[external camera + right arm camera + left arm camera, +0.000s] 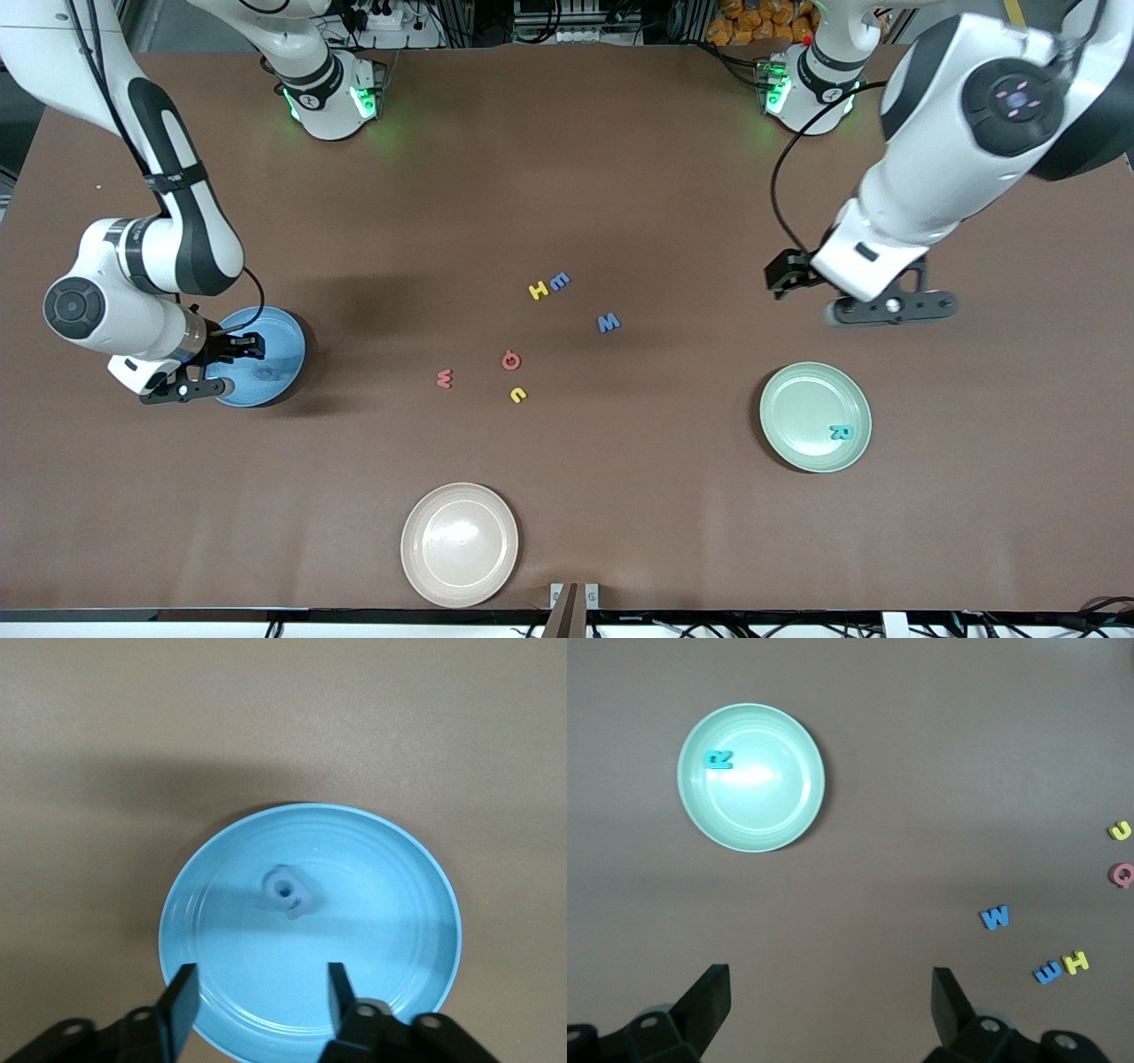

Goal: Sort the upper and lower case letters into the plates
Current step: 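Grasp the blue W and pink w with the left and right grippers, then place the pink w on the blue plate with the right gripper, then place the blue W on the green plate with the left gripper, then grasp the blue m beside the yellow H with the right gripper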

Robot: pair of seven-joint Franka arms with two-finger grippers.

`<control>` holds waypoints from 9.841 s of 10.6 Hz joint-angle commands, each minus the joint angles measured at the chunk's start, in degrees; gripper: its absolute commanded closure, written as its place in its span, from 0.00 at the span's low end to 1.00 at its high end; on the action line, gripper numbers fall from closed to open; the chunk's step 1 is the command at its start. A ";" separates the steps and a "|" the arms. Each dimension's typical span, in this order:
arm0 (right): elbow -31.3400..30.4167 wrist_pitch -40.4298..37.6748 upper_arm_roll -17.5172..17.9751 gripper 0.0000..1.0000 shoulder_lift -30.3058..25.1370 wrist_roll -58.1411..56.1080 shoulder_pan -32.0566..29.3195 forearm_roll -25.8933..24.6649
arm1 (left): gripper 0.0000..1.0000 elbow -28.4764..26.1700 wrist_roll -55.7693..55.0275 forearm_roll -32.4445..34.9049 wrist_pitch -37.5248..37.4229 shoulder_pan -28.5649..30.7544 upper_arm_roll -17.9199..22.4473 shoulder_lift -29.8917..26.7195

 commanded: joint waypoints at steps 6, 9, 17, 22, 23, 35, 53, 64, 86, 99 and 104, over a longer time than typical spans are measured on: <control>9.42 -0.21 1.60 0.00 5.55 3.90 12.90 6.60 | 0.00 2.03 -9.58 -0.43 10.32 -9.30 0.87 9.51; 14.53 -0.21 1.51 0.00 11.00 16.09 20.19 6.90 | 0.00 3.61 -16.52 5.72 11.12 -13.17 0.87 13.37; 20.43 0.75 1.34 0.00 19.01 33.51 26.36 6.02 | 0.00 3.27 -33.83 6.17 19.37 -17.83 0.87 21.46; 20.17 3.21 1.07 0.00 20.95 36.86 27.33 4.26 | 0.00 -1.29 -45.25 13.46 25.52 -19.85 0.78 25.95; 20.16 3.30 1.07 0.00 20.95 36.96 27.33 3.99 | 0.00 -3.22 -47.80 13.46 28.85 -19.86 0.87 26.22; 20.08 4.27 1.51 1.00 18.05 26.78 20.32 4.69 | 0.08 -7.20 -50.28 16.45 35.64 -21.09 0.96 30.96; 8.21 -3.73 1.34 0.00 5.74 -2.86 -5.89 4.69 | 1.00 -7.19 -40.21 19.53 25.03 -13.29 0.70 18.95; 9.00 -6.71 5.90 0.00 3.37 10.02 8.05 6.54 | 0.89 -9.75 -12.49 19.17 23.51 13.09 0.52 19.97; 6.90 12.87 6.00 0.00 12.16 105.42 46.67 6.80 | 0.00 -7.29 -10.38 18.47 20.53 13.46 -9.32 11.98; 6.19 14.99 4.68 0.00 14.35 106.65 48.34 5.66 | 0.00 -7.02 -10.56 18.38 19.39 13.54 -11.44 9.61; 6.19 14.55 4.68 0.97 14.53 106.74 48.78 2.41 | 0.00 -7.02 -10.73 18.38 19.30 13.11 -12.31 9.52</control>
